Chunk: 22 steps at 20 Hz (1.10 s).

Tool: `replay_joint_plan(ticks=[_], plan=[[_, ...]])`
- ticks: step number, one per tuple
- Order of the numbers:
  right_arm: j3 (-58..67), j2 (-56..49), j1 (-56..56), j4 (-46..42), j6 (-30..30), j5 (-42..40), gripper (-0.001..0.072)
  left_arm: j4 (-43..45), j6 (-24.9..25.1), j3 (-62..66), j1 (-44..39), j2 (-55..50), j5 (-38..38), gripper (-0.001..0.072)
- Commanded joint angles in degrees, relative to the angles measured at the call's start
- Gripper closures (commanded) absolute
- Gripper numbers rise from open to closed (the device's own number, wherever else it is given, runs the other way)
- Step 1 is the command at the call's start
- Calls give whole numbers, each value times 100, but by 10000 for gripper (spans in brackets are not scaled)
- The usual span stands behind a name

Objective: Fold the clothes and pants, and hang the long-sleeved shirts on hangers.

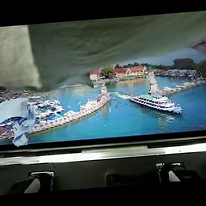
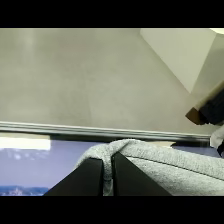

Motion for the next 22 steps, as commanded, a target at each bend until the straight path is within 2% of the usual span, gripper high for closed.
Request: replay_joint_plan(ticks=[1,7,12,15,18,20,22], plan=[[-44,490,4,-103,387,-15,681,599,-315,-81,0,595,-96,690],[-133,-393,4,-107,431,199,680,470,-225,-103,-59,-35,-116,690],[-437,-2177,4,-133,431,452,680,466,256,-103,-516,-1886,-127,688],[-437,-3477,4,-179,446,407,680,452,254,-101,-566,-3316,-42,687],[-437,-4588,4,-234,450,192,680,407,389,-98,-573,-4686,367,687],[-437,-5147,4,-229,452,-144,680,175,601,-98,-573,-5375,848,687],[-437,-5569,4,-223,450,-533,680,146,599,-98,-573,-5858,1349,687]])
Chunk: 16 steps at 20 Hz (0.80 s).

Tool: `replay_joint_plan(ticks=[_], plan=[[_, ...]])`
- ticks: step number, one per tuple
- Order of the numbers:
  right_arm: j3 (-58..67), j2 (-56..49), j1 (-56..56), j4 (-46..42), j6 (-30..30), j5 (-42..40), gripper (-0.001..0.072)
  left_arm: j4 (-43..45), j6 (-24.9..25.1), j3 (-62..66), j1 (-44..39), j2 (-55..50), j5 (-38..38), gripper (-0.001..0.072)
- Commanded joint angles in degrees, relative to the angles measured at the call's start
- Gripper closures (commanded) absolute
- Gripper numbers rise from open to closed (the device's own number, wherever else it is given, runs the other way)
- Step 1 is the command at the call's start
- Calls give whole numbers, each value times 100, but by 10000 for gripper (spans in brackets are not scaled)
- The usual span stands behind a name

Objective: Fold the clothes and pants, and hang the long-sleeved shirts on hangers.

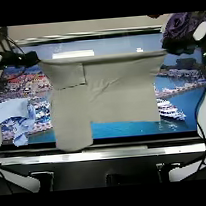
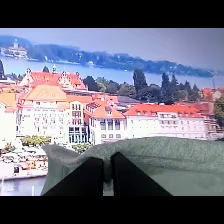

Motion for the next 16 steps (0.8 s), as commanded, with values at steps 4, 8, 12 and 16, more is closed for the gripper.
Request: replay_joint_plan(ticks=[4,8,12,16], plan=[[-2,-1270,-4,-26,-7,-695,680,-127,144,7,-7,-1320,756,687],[-2,-1530,-4,-50,-22,-166,680,-116,142,9,-7,-1303,-52,687],[-2,-1563,-4,-275,-24,446,680,-111,138,11,-7,-1303,-1224,688],[-2,-1591,2,-282,-22,879,680,-107,22,9,-7,-1305,-2000,688]])
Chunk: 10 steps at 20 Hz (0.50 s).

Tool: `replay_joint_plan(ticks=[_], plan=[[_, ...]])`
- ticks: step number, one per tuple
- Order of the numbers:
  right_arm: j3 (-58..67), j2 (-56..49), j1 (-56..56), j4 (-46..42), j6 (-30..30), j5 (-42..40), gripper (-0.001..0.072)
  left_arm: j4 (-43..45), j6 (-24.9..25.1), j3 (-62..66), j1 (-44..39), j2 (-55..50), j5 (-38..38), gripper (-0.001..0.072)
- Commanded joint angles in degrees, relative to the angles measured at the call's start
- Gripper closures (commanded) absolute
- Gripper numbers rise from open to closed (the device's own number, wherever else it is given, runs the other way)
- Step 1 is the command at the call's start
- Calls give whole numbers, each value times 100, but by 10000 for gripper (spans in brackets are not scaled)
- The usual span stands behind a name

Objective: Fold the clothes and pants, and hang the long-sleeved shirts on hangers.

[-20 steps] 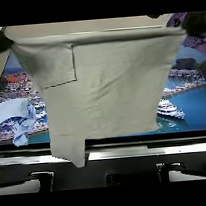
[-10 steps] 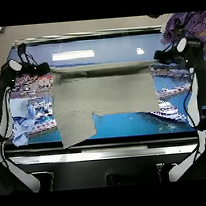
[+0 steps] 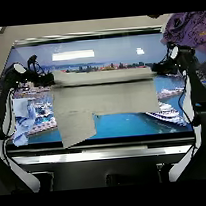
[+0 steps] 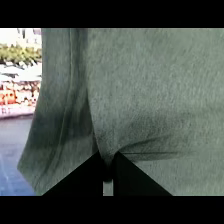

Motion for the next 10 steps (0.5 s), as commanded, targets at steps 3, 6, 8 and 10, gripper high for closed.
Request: replay_joint_plan(ticks=[3,6,8,10], plan=[[-4,-116,4,-24,7,658,679,-17,-295,2,-4,-11,-1095,688],[-28,-140,4,63,7,669,679,-17,-313,2,-7,-31,-1185,687],[-26,-142,7,155,7,651,678,-20,-310,2,-7,-48,-1185,687],[-26,-175,7,278,9,693,678,-20,-310,2,-4,-59,-1185,687]])
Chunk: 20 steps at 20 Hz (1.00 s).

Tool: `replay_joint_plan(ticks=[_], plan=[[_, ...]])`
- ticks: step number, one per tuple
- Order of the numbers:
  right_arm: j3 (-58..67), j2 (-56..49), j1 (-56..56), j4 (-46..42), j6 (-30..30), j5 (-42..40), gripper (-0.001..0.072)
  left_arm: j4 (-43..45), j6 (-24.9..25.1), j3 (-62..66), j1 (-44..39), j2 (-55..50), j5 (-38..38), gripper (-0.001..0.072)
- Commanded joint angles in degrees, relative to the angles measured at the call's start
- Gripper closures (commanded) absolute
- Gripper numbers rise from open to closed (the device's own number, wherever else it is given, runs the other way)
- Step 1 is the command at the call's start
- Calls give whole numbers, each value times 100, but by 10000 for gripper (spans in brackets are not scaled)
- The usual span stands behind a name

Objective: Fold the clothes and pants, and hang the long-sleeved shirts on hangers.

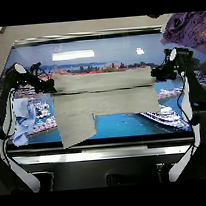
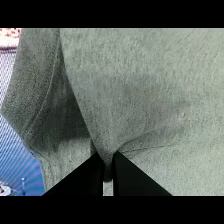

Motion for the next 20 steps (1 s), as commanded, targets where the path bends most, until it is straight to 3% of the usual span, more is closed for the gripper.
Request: replay_joint_plan(ticks=[1,4,5,6,7,9,10,12,13,16,17,20], plan=[[-2,-72,7,260,7,166,678,-15,-33,2,-2,-24,-105,686],[-2,-247,7,387,7,531,677,-15,-33,2,-4,-55,-105,686],[-2,-302,4,385,7,640,643,-26,-37,2,-4,-68,-109,685],[-2,-332,4,387,7,717,549,-72,-39,2,-4,-72,-125,675],[-2,-345,4,387,7,761,486,-109,-42,4,-4,-68,-122,549],[0,-282,4,387,20,787,484,-103,-170,61,15,-35,-127,156],[0,-197,4,387,17,841,456,-103,-186,160,61,11,-140,87],[0,72,-13,341,-323,977,219,-85,-81,323,184,243,-149,85],[-2,227,-72,334,-481,1036,192,-55,-46,317,267,431,-168,85],[-11,638,-603,1451,-1047,1228,202,7,442,129,581,977,-809,87],[-131,765,-826,1891,-1235,1346,203,-232,385,-190,772,1209,-807,87],[-1469,1504,-1419,2597,-1659,1296,202,-723,710,-2179,1272,2299,-520,87]])
